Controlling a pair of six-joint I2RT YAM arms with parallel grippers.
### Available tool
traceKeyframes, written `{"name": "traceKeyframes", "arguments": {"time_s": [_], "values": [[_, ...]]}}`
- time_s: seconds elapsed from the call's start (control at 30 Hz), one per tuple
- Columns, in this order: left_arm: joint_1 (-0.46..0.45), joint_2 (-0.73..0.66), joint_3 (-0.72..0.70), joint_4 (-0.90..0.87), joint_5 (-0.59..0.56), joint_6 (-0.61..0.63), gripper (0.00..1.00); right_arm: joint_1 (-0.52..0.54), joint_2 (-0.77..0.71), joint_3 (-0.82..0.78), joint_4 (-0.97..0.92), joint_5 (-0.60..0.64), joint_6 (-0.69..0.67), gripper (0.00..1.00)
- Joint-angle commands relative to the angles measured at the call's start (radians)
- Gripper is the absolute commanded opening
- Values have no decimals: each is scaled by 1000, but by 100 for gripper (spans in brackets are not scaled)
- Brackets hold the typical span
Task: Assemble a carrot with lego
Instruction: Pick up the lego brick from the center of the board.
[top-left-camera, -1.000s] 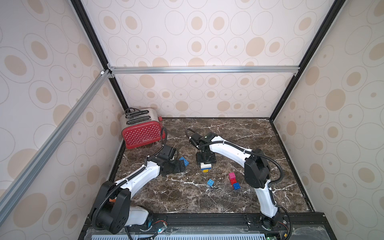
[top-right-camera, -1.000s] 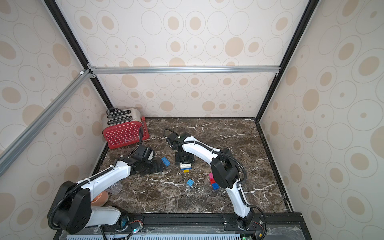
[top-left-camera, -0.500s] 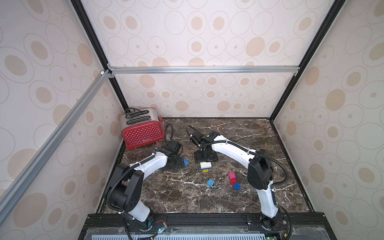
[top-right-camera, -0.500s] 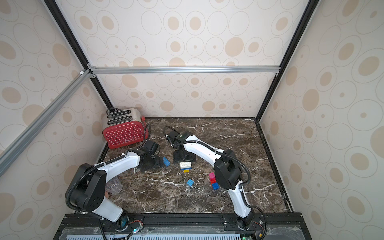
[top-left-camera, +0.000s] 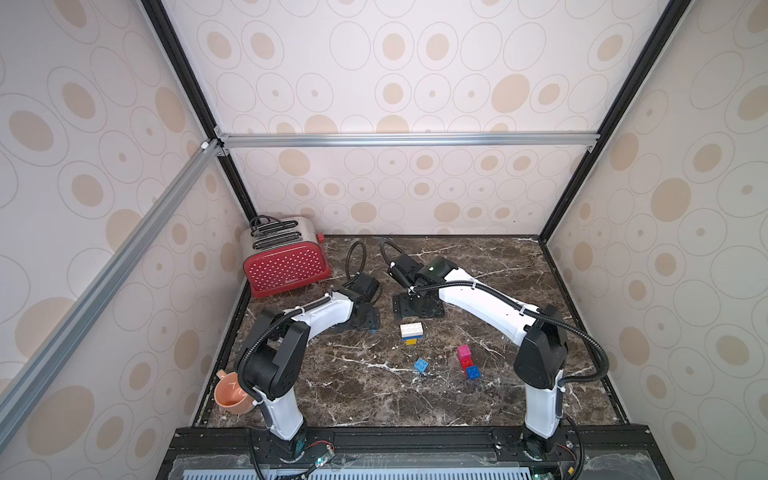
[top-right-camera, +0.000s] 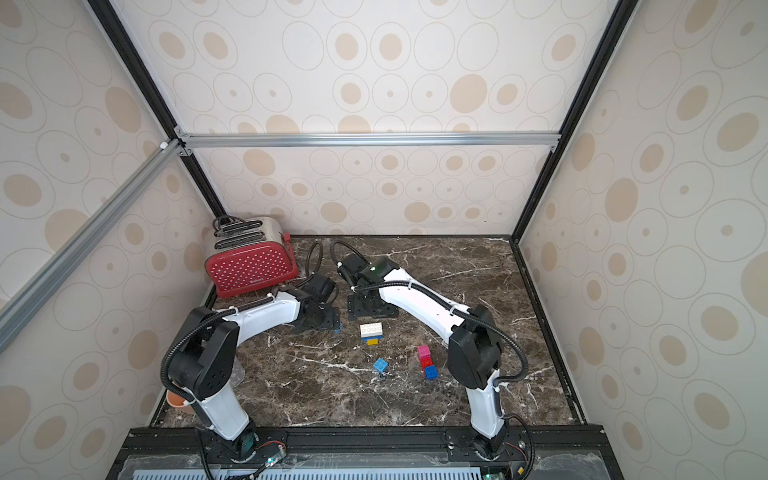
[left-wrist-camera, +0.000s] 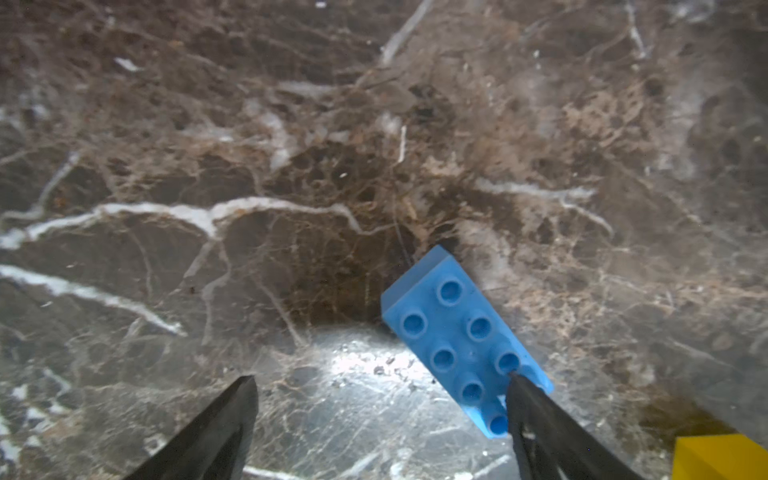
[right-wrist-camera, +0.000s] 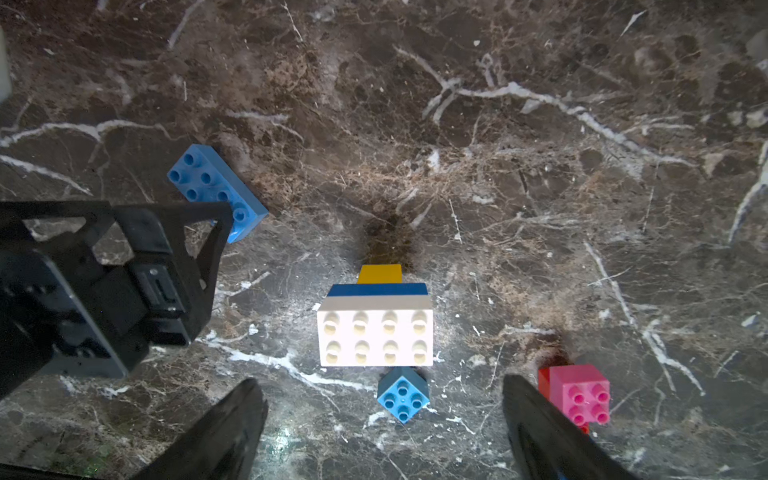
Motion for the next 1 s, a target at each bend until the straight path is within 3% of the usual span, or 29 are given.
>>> {"name": "traceKeyframes", "arguments": {"time_s": [0.0,0.3,0.5,0.73,0.97], "values": [[-5,39,40,16,15,-31,93,-13,-51,-33,-1,30,2,93],[-5,-10,46,53,9,68,92,-17,-67,-55,22,13,-3,94],[-16,34,96,41,113,171,82,-15,-67,-55,25,6,-1,95],[-19,76,147,-46,87,300,81,-19,-70,-55,23,6,-7,96],[-19,137,163,-80,89,326,82,-32,-87,-68,31,8,-5,97]]}}
